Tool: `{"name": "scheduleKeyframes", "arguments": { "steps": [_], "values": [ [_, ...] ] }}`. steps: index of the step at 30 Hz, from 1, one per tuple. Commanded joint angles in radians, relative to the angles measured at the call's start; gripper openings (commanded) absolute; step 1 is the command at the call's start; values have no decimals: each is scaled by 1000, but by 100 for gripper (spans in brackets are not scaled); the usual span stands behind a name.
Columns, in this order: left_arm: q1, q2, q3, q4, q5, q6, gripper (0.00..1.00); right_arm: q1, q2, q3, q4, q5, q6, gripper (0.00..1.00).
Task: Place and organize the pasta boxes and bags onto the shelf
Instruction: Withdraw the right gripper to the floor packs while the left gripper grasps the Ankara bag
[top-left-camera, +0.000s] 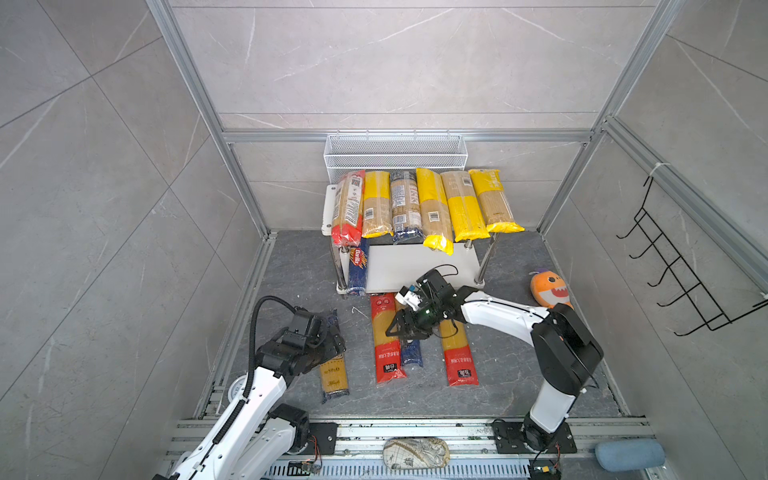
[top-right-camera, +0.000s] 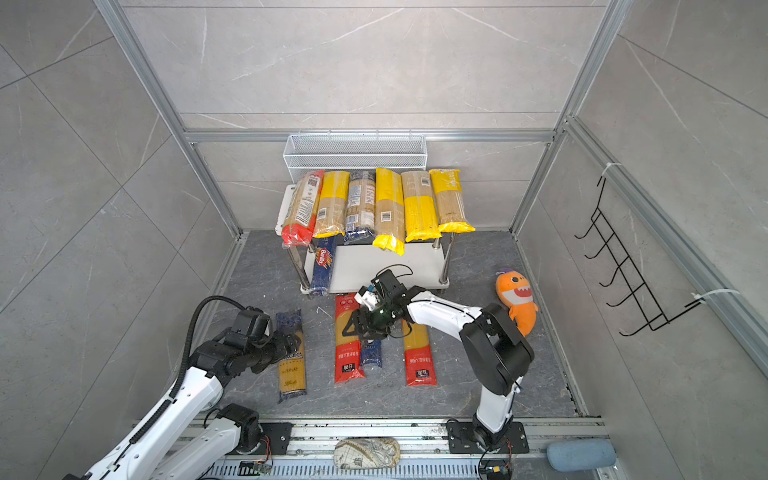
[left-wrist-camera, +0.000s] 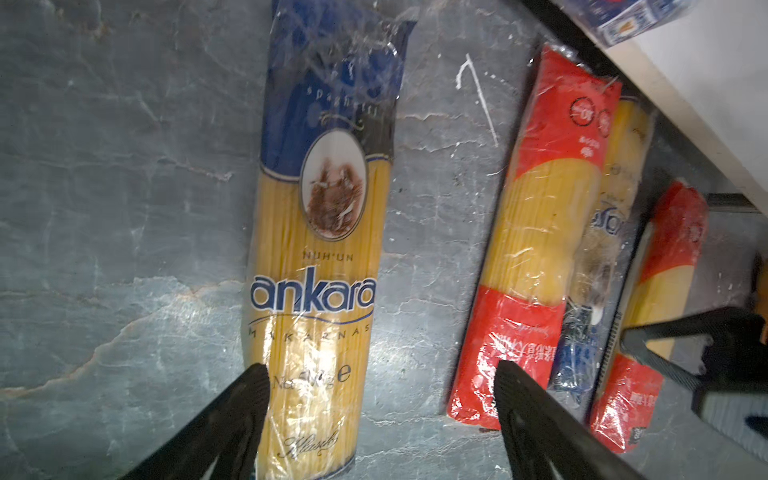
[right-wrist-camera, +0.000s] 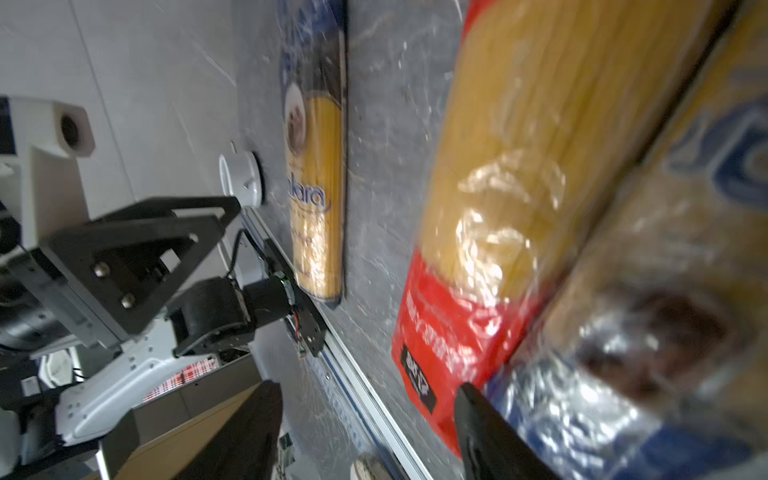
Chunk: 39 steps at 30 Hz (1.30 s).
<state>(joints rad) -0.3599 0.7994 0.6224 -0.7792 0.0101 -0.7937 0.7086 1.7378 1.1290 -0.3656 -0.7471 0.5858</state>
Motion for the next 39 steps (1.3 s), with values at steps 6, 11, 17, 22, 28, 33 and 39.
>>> {"name": "scheduleKeyframes", "arguments": {
  "steps": [6, 11, 17, 22, 28, 33, 39],
  "values": [
    [-44, -27, -49, -81, -73, -136, 90, 55, -288, -123, -167, 187, -53, 70],
    [-66, 37, -71, -76, -98, -182, 91, 56, -425, -128, -275, 261, -68, 70],
    [-113, 108, -98, 6, -109, -215, 93, 57, -515, -121, -345, 290, -70, 70],
    [-175, 201, -124, 81, -122, -254, 92, 56, -554, -123, -373, 295, -69, 70],
    [-271, 332, -138, 177, -154, -315, 92, 56, -572, -140, -408, 302, -92, 70],
    [-322, 422, -144, 236, -164, -363, 81, 55, -584, -142, -414, 302, -107, 70],
    [-353, 474, -104, 218, -164, -361, 32, 46, -570, -125, -409, 289, -120, 70]
  ]
}}
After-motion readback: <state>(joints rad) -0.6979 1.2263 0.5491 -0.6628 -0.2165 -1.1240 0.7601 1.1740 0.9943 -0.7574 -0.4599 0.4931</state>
